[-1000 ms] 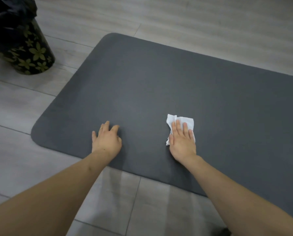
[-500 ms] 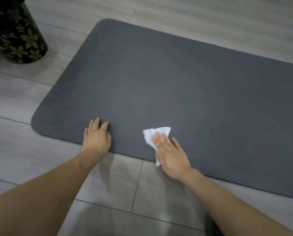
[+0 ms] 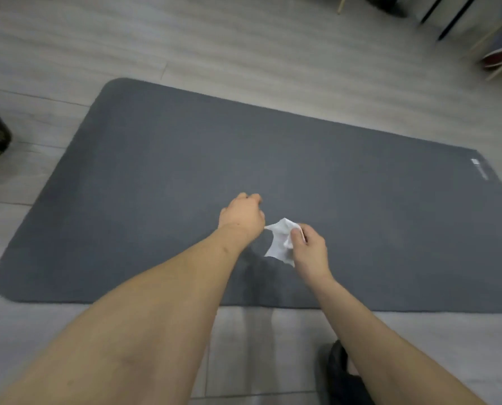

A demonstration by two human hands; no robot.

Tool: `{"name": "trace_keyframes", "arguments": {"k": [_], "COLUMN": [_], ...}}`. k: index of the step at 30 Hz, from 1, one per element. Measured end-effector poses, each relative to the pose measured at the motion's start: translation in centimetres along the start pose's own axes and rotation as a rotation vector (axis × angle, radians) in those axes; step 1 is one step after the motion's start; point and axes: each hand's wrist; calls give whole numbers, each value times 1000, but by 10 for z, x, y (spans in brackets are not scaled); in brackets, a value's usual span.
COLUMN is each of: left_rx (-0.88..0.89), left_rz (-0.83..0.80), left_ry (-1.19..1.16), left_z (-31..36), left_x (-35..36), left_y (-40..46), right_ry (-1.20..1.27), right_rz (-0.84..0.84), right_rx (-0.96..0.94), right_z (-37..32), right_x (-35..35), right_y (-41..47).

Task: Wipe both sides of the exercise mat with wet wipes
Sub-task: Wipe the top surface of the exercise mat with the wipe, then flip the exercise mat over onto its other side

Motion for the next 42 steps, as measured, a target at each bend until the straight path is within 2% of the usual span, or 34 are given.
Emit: {"name": "trace_keyframes", "arguments": {"k": [5,11,13,16,19,22,27,34,38,42], "left_rx": [191,325,329,291,314,397,429,487,541,594], "left_rz": [-89,-101,-100,-97,-64,-83,-113,-163,-201,-288], "left_ry": [-18,-113,-106,-57,-50,6,109,194,222,274], "left_z": [93,160,166,175,213,262,340,473,552,618], "left_x": [4,40,50,70,93,124,190,304,382,483], "left_y": [14,1,-2,-12,-25,-41,-65,-108,-135,-164], "right_ry": [211,268,259,169,86,57,56,-3,11,73], "right_rz": [216,411,414,324,288,312,336,385,424,493], "right_rx": [61,133,156,149,107,128,146,137,151,216], "right_z": [-31,-9,8,37,61,97,163,258,332,436], "right_x": [-76,-158,-181,-219,-271,-324,-408,-564,-644,-695], "right_y": [-1,-10,-11,-12,-2,5,10,14,-5,-38]}}
Point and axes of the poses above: each hand's wrist, its own y-axis towards the middle knuckle, its own x-axis out of the palm, z = x × y, and after that the axes turned 14 degrees about -y, right-handed
